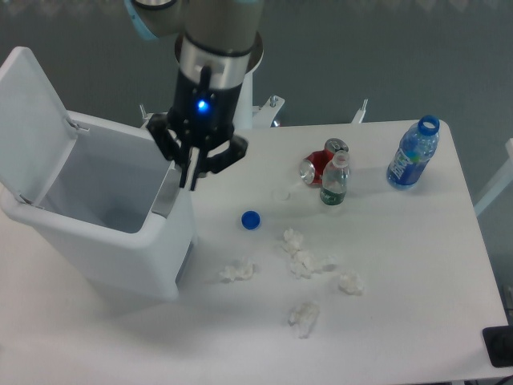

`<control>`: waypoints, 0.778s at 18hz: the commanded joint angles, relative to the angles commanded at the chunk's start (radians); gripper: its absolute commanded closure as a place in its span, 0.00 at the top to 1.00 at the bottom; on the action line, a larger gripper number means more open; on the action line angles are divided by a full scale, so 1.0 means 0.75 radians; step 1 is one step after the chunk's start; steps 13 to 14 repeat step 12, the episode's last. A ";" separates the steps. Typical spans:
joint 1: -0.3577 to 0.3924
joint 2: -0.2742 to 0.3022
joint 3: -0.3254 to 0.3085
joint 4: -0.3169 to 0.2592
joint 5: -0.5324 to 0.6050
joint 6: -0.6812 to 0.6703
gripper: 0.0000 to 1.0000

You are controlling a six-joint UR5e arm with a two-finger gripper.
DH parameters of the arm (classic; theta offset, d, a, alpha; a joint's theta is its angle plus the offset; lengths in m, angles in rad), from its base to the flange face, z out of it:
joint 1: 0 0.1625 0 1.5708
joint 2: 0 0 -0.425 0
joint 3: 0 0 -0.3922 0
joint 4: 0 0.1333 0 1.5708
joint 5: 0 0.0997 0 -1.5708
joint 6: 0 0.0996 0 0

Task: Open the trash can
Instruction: 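Push the lid edge so the white lid flips up open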

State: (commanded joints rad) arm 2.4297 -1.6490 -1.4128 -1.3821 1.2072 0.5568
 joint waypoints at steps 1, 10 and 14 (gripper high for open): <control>0.012 0.004 -0.002 0.006 0.002 0.010 1.00; 0.129 -0.004 -0.008 0.020 0.309 0.241 1.00; 0.139 -0.024 -0.016 0.018 0.411 0.315 1.00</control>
